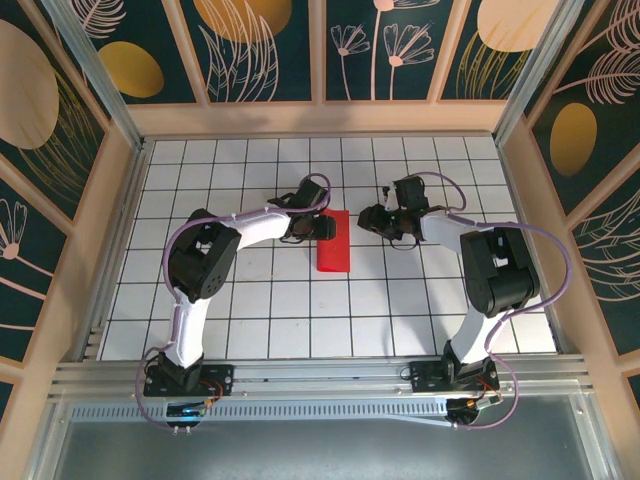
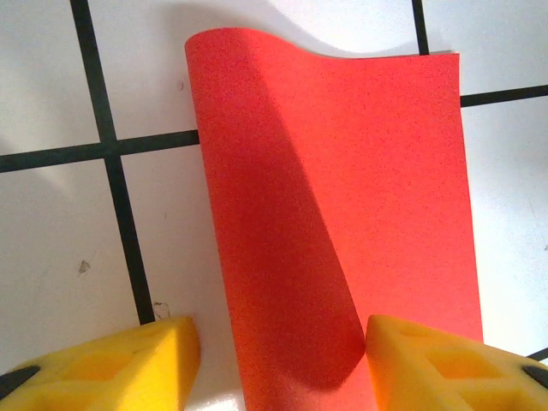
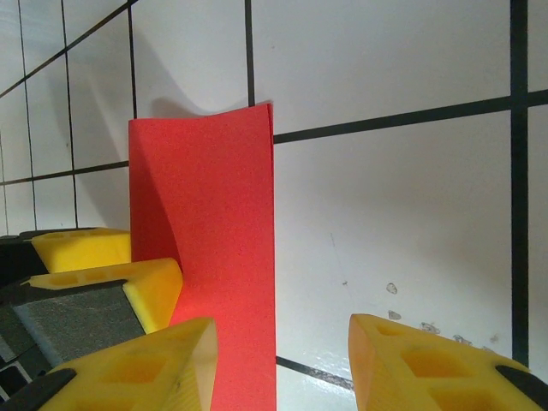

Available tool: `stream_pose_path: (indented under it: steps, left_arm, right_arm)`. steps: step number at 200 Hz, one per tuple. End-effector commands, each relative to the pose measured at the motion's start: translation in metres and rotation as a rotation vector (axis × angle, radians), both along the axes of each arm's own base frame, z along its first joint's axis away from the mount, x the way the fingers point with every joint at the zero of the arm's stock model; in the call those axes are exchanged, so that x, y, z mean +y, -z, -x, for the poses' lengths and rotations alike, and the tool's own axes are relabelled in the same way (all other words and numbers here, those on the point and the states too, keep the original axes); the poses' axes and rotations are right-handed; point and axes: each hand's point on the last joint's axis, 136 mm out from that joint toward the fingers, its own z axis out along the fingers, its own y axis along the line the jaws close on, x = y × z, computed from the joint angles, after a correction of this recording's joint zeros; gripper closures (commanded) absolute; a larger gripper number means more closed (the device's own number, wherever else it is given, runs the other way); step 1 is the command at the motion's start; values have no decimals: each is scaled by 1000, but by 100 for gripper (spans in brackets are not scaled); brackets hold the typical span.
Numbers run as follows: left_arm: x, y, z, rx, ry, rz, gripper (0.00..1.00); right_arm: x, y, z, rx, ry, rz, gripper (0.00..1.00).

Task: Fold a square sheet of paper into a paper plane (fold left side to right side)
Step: First fold in half a square sheet of paper at the center of the table, then hold the square sheet of paper at the center of the table.

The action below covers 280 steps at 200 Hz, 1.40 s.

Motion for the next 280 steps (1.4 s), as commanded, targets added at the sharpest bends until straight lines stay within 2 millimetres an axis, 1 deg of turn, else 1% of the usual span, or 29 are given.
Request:
stream_pose_path:
  steps: [1, 41, 81, 108, 135, 150, 159, 177, 198, 217, 231, 246, 269, 275, 280]
  left_arm:
    - [15, 66, 37, 163, 37, -111, 44]
    - [18, 68, 37, 165, 29, -125, 44]
    - [17, 66, 37, 162, 28, -121, 44]
    - [17, 68, 38, 167, 29, -123, 44]
    - [18, 67, 37, 164, 25, -127, 44]
    - [19, 67, 37, 165, 21, -131, 44]
    - [19, 67, 37, 166, 21, -133, 44]
    - [20, 68, 38, 169, 19, -134, 44]
    - [20, 67, 38, 168, 21, -136, 44]
    - [21, 67, 38, 164, 22, -140, 44]
    - [21, 67, 37, 164, 21, -142, 44]
    - [21, 68, 37, 165, 21, -142, 44]
    - [22, 68, 37, 166, 18, -144, 44]
    - [21, 68, 37, 166, 19, -143, 44]
    - [22, 68, 37, 166, 19, -144, 44]
  right_arm:
    - [1, 0, 0, -14, -15, -11, 56]
    - [3, 0, -1, -10, -19, -23, 55]
    - [8, 2, 3, 9, -39, -47, 55]
    - [16, 4, 7, 25, -57, -88, 57]
    - [27, 8, 12, 53, -85, -122, 67]
    - [33, 10, 14, 67, -98, -135, 75]
    - [37, 11, 16, 73, -108, -139, 77]
    - [39, 14, 17, 80, -110, -133, 79]
    - [36, 17, 16, 79, -96, -116, 80]
    - [33, 12, 13, 56, -83, -106, 80]
    - [37, 10, 14, 59, -97, -123, 80]
    - [43, 11, 17, 79, -123, -149, 86]
    - [52, 16, 20, 98, -145, -162, 98]
    - [54, 17, 21, 101, -151, -165, 100]
    - [57, 17, 21, 104, -156, -167, 100]
